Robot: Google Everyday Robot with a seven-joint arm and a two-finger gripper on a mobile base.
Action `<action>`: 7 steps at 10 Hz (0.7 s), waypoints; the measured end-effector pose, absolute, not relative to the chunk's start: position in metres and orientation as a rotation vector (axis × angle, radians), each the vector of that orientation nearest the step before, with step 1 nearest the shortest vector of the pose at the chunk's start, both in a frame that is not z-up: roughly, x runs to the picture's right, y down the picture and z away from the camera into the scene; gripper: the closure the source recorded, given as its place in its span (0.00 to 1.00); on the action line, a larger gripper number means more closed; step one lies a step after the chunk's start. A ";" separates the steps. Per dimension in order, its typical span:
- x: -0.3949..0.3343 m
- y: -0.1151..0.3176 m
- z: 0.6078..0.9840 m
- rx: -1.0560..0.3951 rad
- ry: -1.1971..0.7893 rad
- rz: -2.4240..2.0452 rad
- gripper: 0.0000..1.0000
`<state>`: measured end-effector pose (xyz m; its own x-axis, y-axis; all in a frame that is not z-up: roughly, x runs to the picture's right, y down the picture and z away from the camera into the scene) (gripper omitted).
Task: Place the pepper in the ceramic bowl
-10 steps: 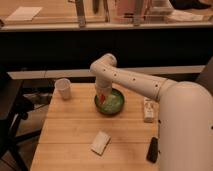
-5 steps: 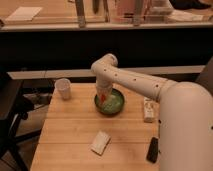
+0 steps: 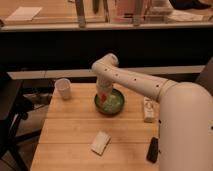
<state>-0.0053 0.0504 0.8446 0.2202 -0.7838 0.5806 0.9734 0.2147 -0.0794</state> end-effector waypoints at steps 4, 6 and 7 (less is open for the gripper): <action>-0.003 0.050 0.846 -0.485 -0.472 -1.275 0.99; -0.003 0.050 0.847 -0.485 -0.472 -1.273 0.99; -0.002 0.050 0.847 -0.487 -0.473 -1.271 0.99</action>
